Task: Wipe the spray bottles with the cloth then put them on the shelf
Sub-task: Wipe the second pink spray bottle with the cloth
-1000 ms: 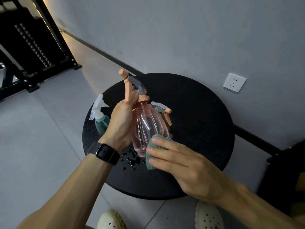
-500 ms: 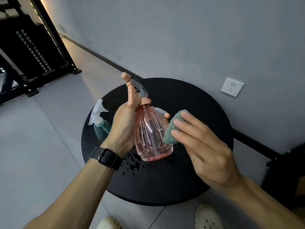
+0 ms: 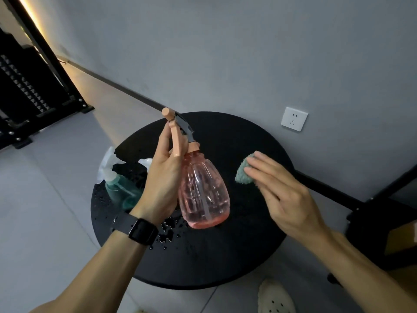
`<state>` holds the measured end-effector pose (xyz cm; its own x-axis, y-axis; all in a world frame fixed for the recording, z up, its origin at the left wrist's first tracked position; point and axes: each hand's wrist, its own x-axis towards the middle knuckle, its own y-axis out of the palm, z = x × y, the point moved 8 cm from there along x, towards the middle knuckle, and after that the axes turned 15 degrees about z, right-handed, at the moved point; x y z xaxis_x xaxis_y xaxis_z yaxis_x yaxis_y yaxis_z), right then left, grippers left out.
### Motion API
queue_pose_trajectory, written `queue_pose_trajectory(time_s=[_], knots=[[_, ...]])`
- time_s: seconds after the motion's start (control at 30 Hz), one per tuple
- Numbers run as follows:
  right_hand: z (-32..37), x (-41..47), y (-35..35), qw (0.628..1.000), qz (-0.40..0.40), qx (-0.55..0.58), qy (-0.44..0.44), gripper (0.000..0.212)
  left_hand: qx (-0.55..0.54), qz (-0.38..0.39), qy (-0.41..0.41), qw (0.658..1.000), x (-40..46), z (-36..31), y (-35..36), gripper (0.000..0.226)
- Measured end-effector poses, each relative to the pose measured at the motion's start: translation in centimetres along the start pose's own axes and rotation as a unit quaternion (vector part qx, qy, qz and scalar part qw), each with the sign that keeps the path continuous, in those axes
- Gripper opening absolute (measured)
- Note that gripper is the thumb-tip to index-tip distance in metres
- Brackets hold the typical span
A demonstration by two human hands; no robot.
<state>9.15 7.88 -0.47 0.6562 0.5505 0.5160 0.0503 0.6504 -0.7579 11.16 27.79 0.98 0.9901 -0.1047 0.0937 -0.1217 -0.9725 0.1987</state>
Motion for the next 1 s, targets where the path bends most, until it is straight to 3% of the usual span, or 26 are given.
queue_pose_trajectory(time_s=[0.1,0.33,0.67,1.0], knots=[[-1.7,0.0,-2.1,0.998,-0.049,0.018,0.042,0.031,0.075,0.051,-0.002,0.996,0.3,0.8,1.3,0.058],[-4.1,-0.2,-4.7,0.989,-0.109,0.041,0.090,0.034,0.263,0.081,0.017,0.961,1.1,2.8,4.0,0.040],[-6.1,-0.4,-5.7,0.980,-0.133,0.072,0.128,0.034,0.403,0.103,-0.011,0.909,4.7,7.2,6.3,0.030],[-7.4,-0.5,-4.9,0.978,-0.116,0.093,0.144,0.035,0.420,0.079,-0.027,0.903,7.9,12.0,6.4,0.026]])
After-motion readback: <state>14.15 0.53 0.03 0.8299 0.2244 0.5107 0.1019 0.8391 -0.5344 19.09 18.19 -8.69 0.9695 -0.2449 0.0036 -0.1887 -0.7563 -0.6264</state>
